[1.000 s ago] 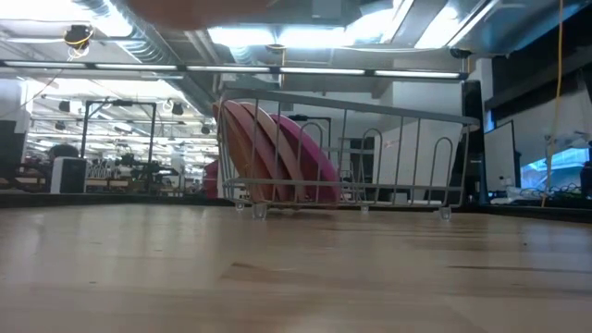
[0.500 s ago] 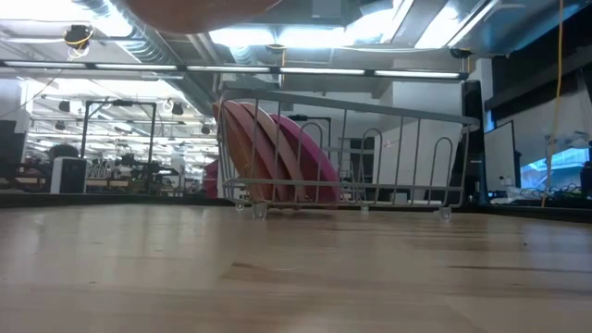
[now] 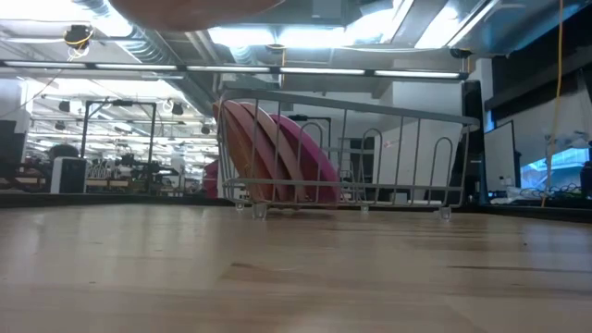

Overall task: Sort dishes
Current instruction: Put the light brown plate into the dish rack

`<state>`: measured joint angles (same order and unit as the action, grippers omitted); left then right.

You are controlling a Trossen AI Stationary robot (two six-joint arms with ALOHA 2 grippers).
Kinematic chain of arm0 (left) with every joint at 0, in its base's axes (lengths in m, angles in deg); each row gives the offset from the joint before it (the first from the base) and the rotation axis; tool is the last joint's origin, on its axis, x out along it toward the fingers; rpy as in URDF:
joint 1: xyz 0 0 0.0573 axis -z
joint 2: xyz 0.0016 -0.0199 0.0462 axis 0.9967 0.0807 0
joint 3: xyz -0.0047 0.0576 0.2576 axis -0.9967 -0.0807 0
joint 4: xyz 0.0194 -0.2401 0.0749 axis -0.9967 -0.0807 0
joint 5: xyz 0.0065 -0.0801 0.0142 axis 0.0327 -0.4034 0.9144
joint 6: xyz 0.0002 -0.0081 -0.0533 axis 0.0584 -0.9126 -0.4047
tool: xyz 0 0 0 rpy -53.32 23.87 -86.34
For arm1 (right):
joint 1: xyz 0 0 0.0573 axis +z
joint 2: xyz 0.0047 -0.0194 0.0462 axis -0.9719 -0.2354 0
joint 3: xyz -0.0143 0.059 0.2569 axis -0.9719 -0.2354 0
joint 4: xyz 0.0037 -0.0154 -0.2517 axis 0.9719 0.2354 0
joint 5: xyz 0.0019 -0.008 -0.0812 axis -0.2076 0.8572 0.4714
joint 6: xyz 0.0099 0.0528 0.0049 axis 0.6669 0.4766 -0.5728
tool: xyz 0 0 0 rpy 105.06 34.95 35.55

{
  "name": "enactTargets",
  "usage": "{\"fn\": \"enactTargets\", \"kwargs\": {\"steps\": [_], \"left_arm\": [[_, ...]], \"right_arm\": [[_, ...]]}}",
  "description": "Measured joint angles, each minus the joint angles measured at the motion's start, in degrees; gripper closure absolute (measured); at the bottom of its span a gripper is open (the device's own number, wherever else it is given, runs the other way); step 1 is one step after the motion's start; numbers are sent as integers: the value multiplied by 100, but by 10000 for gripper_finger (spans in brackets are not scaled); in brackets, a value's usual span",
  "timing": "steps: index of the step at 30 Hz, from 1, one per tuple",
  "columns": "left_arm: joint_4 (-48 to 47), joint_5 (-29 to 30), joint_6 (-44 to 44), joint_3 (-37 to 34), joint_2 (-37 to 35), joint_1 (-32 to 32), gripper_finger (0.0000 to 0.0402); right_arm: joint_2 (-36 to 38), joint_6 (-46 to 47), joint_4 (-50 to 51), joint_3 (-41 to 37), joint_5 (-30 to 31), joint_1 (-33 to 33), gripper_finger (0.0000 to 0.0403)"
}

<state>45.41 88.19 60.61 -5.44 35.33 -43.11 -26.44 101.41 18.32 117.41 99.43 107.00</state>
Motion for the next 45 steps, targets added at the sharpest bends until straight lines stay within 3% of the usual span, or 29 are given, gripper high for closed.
{"fn": "enactTargets", "kwargs": {"steps": [9, 19, 35, 45], "left_arm": [[-127, 5, 104, -4, -1, -9, 402], [-99, -23, 367, 7, -6, -4, 402], [-128, 105, 477, 5, -6, -12, 401], [-123, 69, 445, 3, -6, -70, 386]], "right_arm": [[4, 221, 2, 0, -530, -289, 276], [-17, 251, 50, 0, -750, -416, 263], [-9, 245, 66, 0, -872, -407, 352], [-4, 84, 105, 0, -706, -405, 361]]}}
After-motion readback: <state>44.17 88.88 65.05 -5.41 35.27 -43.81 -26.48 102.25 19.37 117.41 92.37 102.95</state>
